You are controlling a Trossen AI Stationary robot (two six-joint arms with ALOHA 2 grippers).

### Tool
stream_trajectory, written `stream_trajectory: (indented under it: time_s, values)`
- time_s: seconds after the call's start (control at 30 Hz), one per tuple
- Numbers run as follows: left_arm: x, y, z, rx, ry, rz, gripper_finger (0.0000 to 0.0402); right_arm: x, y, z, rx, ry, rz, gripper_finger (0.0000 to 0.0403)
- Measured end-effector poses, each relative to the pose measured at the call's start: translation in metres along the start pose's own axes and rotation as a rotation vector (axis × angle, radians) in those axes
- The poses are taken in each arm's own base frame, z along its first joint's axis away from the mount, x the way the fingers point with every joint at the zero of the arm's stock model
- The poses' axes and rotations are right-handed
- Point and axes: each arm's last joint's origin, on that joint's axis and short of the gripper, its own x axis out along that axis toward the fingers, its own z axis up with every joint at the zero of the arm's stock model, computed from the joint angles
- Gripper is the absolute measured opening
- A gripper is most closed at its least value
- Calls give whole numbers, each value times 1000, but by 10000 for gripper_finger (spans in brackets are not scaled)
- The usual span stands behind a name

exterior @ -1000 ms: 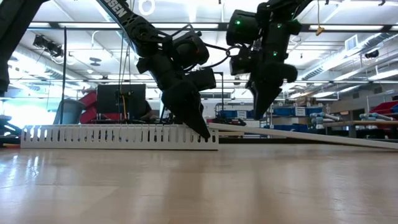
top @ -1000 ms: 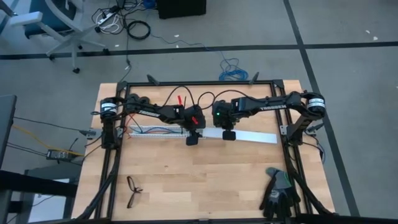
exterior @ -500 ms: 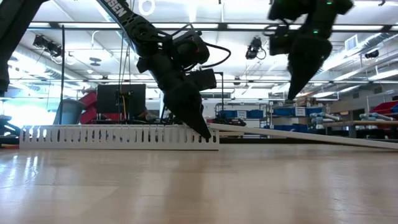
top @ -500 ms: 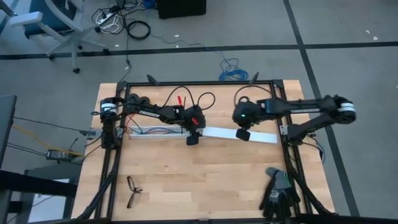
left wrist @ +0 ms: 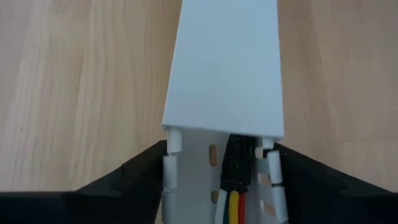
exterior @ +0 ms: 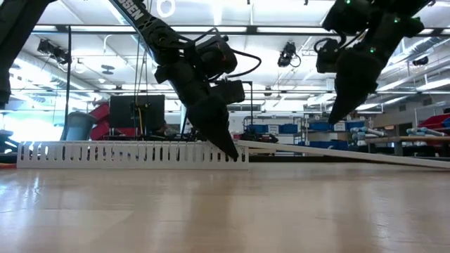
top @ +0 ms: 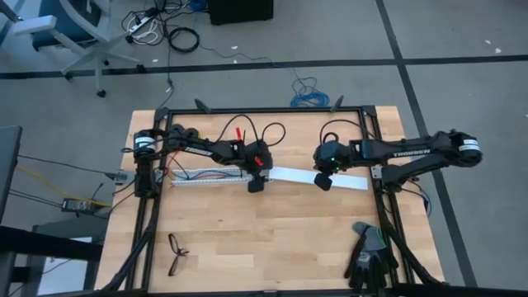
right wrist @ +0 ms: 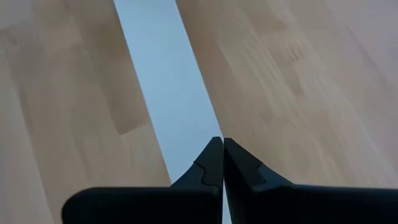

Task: Ziptie cables
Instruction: Close the white cable duct

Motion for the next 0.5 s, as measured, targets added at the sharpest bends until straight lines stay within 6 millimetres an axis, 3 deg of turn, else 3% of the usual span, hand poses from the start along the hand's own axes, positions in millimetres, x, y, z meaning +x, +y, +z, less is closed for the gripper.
stream_trajectory:
  time_s: [0.37, 0.5]
  values:
    - [1, 0, 0, 11, 0, 0, 286, 12, 6, 11, -29, -77, 52, 1]
    - [-8, -1, 3, 23, -11, 6, 286, 13, 6, 12, -36, -79, 54, 1]
